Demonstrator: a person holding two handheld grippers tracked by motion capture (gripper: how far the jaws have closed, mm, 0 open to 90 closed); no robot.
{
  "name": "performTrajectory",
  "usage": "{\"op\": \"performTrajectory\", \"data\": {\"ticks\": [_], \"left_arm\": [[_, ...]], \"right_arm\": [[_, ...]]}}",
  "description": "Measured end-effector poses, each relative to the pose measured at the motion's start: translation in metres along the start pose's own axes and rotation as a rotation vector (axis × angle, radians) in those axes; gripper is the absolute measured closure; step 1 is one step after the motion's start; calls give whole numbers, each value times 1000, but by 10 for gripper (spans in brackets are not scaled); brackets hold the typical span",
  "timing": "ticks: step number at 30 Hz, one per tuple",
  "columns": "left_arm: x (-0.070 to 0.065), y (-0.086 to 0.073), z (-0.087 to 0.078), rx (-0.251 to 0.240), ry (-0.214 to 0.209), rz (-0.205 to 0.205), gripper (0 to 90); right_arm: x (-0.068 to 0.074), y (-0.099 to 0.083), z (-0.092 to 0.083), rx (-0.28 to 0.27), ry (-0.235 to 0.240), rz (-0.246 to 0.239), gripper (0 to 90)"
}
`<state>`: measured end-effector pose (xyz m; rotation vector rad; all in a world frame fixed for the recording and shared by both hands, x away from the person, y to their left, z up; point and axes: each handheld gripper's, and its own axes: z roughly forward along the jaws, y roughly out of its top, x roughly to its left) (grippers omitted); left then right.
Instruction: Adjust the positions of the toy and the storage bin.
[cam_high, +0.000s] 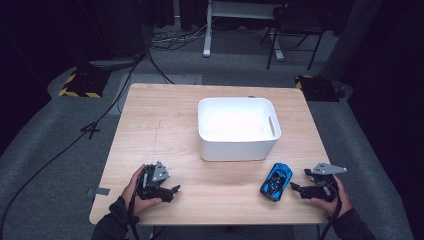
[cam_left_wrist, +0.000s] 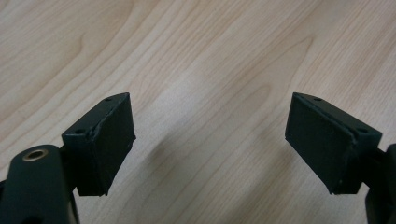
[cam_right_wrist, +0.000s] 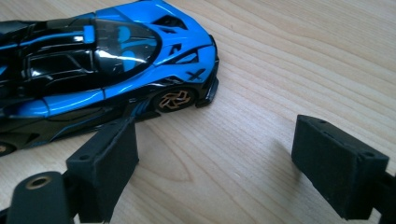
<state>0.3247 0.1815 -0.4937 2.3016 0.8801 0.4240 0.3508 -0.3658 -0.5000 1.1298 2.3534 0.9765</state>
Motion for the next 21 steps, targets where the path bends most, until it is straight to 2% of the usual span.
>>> {"op": "performTrajectory", "data": {"ticks": [2, 4, 7, 11, 13, 14, 15, 17, 19, 21], "left_arm": [[1, -2, 2, 9, 1, 5, 158], [2, -2, 1, 1, 10, 2, 160], [3, -4, 2, -10, -8, -3, 158], [7, -8, 4, -28, -35, -43, 148], [9, -9, 5, -28, -53, -65, 139], [10, -8, 5, -24, -45, -57, 137], [11, -8, 5, -24, -54, -59, 131], [11, -8, 6, -22, -65, -78, 128], [11, -8, 6, -20, -66, -74, 127], [11, -8, 6, -22, -66, -70, 126]], "right_arm": [[-1, 0, 0, -2, 1, 6, 156], [-3, 0, 0, -9, -18, 16, 181], [-4, 0, 0, -16, -31, 26, 206], [-7, 1, 1, -21, -53, 30, 223], [-9, 3, 2, -22, -50, 36, 237], [-10, 3, 3, -28, -50, 33, 256], [-12, 3, 4, -29, -47, 37, 274], [-14, 5, 5, -29, -47, 48, 274], [-16, 6, 5, -29, -44, 28, 292], [-18, 7, 6, -31, -30, 32, 300]]}}
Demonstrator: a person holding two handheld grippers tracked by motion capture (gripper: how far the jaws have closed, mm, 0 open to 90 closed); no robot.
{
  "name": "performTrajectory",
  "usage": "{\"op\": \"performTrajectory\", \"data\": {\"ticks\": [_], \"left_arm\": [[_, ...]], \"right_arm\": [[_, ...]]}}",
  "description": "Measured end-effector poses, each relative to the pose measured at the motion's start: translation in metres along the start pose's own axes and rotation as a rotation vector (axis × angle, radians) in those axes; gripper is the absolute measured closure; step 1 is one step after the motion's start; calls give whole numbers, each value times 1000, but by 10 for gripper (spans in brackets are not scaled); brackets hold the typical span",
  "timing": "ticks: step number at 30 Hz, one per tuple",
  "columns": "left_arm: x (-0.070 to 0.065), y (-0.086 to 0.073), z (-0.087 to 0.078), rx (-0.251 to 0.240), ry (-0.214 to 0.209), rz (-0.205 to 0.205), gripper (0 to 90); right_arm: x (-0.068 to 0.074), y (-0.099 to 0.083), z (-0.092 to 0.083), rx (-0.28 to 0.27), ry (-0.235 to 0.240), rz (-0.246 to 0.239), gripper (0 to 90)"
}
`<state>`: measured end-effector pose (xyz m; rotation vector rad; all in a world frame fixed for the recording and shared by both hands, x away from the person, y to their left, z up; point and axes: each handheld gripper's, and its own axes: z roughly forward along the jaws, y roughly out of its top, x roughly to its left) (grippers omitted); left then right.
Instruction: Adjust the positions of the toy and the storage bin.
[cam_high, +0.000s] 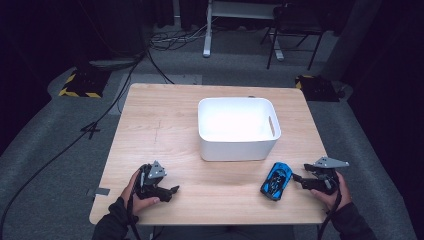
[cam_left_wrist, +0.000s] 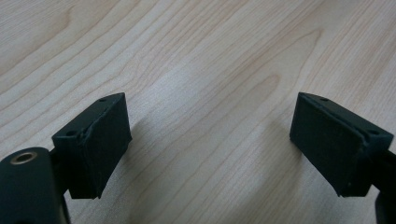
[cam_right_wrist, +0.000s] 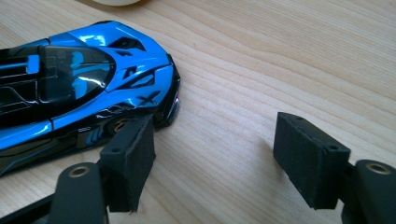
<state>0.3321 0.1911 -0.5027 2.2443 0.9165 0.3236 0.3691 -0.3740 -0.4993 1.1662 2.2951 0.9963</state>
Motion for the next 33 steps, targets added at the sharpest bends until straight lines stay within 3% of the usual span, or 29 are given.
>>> {"op": "performTrajectory", "data": {"ticks": [2, 8, 14, 19, 22, 24, 28, 33], "left_arm": [[1, 1, 0, 2, 12, 12, 123], [1, 1, 1, 4, -10, 6, 119], [1, 1, 1, 3, 2, 16, 118], [1, 1, 1, 0, 3, 13, 118], [1, 1, 1, 0, 2, 13, 119], [1, 1, 1, 2, -1, 10, 119], [1, 2, 1, 5, -2, 16, 119], [1, 2, 1, 3, 5, 16, 119]], "right_arm": [[-2, 1, 1, -3, 12, -3, 313], [-3, 6, 6, -12, 11, -42, 337], [-4, 12, 13, -17, 18, -47, 355], [-1, 17, 20, -35, 18, -84, 376], [-1, 19, 21, -43, 44, -101, 396], [1, 21, 22, -41, 53, -91, 396], [9, 27, 26, -37, 32, -125, 409], [18, 33, 32, -39, 25, -126, 471]]}}
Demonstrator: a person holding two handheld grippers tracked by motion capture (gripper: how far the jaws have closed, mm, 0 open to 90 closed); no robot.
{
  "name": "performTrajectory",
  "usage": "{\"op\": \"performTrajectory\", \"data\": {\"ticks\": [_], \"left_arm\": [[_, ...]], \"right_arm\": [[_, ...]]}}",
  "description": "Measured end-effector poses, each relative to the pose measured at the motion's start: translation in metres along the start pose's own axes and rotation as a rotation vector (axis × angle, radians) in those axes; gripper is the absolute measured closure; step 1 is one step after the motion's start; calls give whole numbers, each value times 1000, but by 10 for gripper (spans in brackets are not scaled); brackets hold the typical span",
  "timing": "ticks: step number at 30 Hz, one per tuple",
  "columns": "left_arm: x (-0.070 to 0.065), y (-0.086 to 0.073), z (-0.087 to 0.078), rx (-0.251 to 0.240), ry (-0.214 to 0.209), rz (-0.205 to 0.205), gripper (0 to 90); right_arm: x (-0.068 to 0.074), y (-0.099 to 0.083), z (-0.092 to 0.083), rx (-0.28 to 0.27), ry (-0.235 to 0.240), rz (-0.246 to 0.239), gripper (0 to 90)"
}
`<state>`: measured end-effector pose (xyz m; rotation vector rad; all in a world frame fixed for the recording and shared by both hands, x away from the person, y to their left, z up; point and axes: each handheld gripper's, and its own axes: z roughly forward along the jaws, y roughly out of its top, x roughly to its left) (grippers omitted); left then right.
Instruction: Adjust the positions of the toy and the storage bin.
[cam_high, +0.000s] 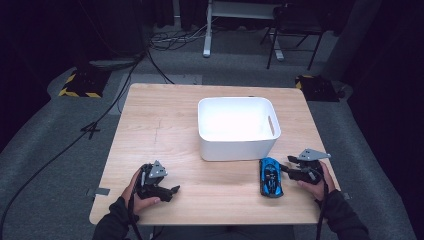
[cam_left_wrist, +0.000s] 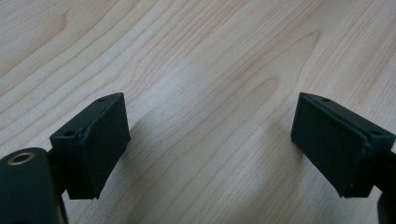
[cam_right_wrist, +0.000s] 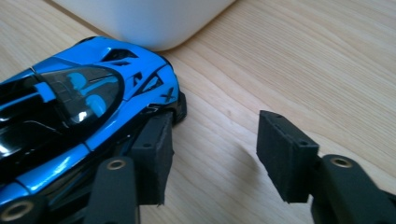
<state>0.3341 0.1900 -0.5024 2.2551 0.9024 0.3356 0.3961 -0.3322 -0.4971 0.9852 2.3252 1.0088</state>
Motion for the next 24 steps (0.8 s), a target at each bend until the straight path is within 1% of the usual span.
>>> {"op": "performTrajectory", "data": {"ticks": [2, 4, 5, 8, 11, 12, 13, 15, 16, 17, 18, 19, 21, 22, 23, 24], "left_arm": [[-1, 0, 0, -1, -2, -5, 119], [-1, 0, 0, -1, -6, -7, 118], [-1, 0, 1, -2, -6, -9, 119], [-1, 0, 1, 0, -8, -7, 119], [-1, 0, 1, -3, -8, -11, 119], [-1, 0, 1, -4, -8, -13, 119], [-1, 0, 1, -2, -8, -11, 118], [-1, 0, 0, -1, -6, -7, 119], [-1, 0, 1, -4, -6, -10, 119], [-1, 0, 1, -3, -8, -12, 119], [-1, 0, 1, -3, -9, -11, 119], [-1, 0, 1, -3, -9, -11, 118], [-1, 0, 1, -3, -6, -11, 119], [-1, 0, 1, -3, -9, -11, 119], [-1, 0, 1, -3, -9, -11, 119], [-1, 0, 1, -1, -9, -9, 119]], "right_arm": [[3, 1, 1, -3, 5, 4, 472], [7, 2, 3, -6, 29, 11, 493], [9, 3, 4, -11, 20, -1, 494], [12, 5, 6, -11, 12, 6, 497], [16, 7, 9, -12, 21, -4, 509], [18, 8, 10, -8, 36, -13, 509], [23, 10, 12, -5, 31, -21, 515], [28, 12, 13, 1, 13, -27, 522], [32, 14, 14, 7, -5, -27, 522], [33, 15, 14, 5, -12, -28, 522], [35, 15, 14, 5, -13, -18, 518], [34, 15, 15, 1, -7, -18, 513], [32, 14, 14, 1, -7, -15, 448], [30, 13, 13, -5, -12, -4, 392], [28, 13, 11, -5, -6, 2, 348], [26, 11, 9, -9, 13, 22, 311]]}}
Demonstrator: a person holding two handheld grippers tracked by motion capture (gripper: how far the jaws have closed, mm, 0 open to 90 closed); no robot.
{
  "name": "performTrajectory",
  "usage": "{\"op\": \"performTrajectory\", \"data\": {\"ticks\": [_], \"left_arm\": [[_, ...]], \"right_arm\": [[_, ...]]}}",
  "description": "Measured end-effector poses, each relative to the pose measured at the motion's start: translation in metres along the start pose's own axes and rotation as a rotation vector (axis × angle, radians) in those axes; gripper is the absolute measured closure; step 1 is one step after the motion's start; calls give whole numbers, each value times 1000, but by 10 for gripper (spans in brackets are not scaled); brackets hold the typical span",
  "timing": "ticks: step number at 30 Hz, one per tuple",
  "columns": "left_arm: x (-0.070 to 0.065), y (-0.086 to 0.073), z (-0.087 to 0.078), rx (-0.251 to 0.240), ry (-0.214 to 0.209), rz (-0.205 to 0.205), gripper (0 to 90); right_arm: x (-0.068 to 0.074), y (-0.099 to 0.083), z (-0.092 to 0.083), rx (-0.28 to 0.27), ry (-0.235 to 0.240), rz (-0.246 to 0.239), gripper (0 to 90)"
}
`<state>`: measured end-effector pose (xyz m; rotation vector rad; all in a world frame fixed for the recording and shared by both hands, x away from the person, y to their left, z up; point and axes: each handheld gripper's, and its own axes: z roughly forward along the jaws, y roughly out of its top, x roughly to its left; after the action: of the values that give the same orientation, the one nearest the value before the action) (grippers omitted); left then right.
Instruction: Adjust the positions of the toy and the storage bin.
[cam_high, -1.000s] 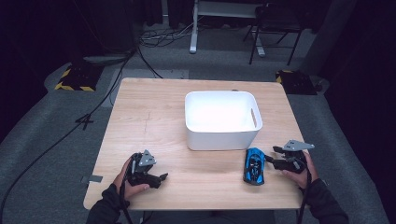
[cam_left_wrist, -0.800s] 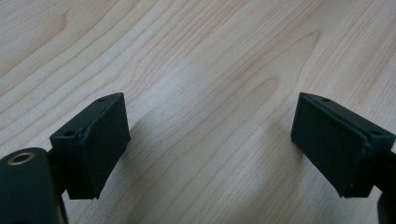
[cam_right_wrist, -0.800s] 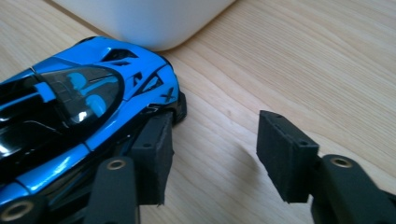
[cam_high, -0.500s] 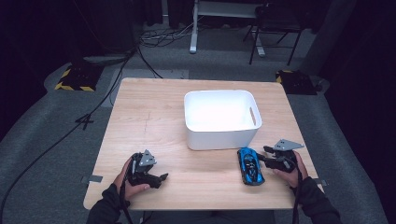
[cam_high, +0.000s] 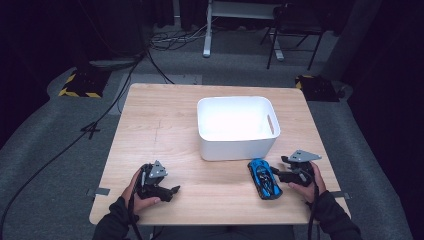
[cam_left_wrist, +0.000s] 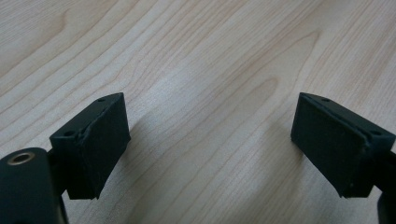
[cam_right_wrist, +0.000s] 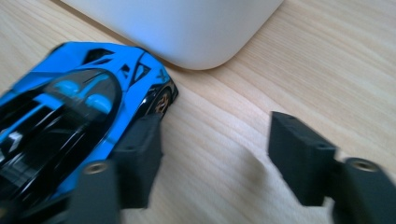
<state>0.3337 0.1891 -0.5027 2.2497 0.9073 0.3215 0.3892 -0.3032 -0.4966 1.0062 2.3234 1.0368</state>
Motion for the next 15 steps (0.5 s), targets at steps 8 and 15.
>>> {"op": "performTrajectory", "data": {"ticks": [8, 15], "left_arm": [[0, 0, 0, -2, 2, 0, 119], [0, 0, 0, -2, 4, 0, 119]], "right_arm": [[-4, -14, -39, -72, 25, 62, 263], [23, -18, -61, -127, 90, 80, 193]]}}
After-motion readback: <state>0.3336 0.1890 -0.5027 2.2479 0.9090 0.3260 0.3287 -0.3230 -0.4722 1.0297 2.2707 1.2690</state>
